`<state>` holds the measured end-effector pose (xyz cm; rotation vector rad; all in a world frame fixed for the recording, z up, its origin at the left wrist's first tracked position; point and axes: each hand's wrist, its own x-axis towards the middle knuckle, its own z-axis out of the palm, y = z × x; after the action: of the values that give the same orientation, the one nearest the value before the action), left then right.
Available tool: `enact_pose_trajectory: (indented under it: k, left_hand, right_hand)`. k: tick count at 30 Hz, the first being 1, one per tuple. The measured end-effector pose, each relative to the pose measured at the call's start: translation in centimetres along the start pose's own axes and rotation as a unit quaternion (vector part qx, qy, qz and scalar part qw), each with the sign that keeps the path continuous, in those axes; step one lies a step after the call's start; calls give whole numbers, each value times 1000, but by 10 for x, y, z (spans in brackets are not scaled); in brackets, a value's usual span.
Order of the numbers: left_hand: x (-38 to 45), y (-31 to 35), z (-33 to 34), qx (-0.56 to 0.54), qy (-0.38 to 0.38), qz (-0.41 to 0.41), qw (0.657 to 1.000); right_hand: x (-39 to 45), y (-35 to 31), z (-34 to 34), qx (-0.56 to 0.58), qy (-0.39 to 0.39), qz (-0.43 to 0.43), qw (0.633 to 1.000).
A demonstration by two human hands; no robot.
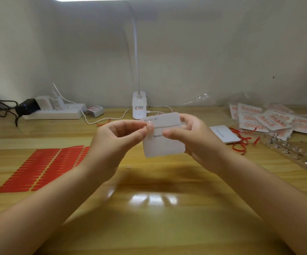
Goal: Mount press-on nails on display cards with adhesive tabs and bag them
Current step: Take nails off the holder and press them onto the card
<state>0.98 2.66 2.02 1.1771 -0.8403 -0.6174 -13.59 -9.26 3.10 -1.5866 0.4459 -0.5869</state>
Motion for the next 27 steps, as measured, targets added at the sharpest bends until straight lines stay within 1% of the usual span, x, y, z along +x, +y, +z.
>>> enact_pose_trajectory:
  k: [2, 5, 7, 9, 10, 11, 13, 14, 16, 18, 21, 27]
  left_hand:
    - [-3, 7, 2, -8, -19, 9, 1000]
    - [-5, 11, 3, -2, -20, 16, 1000]
    - [-5, 12, 0, 31, -4, 21, 999]
    - [-6, 14, -2, 87, 10, 55, 995]
    - [-7, 15, -2, 138, 15, 94, 986]
    - [-8, 16, -3, 202, 21, 145, 968]
    - [-8, 18, -5, 323, 24, 248, 913]
    - [-7, 18, -5, 362, 22, 287, 887]
    - [-6, 18, -6, 406, 11, 327, 853]
    - [-6, 17, -5, 437, 5, 341, 832]
    - [-7, 17, -5, 458, 3, 354, 815]
    - [-8, 16, -5, 455, 16, 360, 814]
  right_hand:
    - [-2, -5, 2, 21, -39, 0, 999]
    - [-5, -11, 5, 72, -54, 10, 996]
    - [-5, -14, 6, 84, -50, 16, 995]
    - [-6, -15, 7, 84, -39, 14, 996]
    - [-6, -15, 8, 76, -31, 7, 997]
    - [-7, -14, 8, 61, -22, -1, 998]
    - [-9, -13, 10, 33, -8, -21, 999]
    - [-10, -13, 11, 26, -8, -31, 999]
    - [-12, -14, 14, 17, -19, -46, 999]
    - [-15, -16, 17, 5, -22, -61, 998]
    - [-18, -18, 21, -13, -19, -75, 997]
    - [-21, -22, 23, -26, -29, -77, 996]
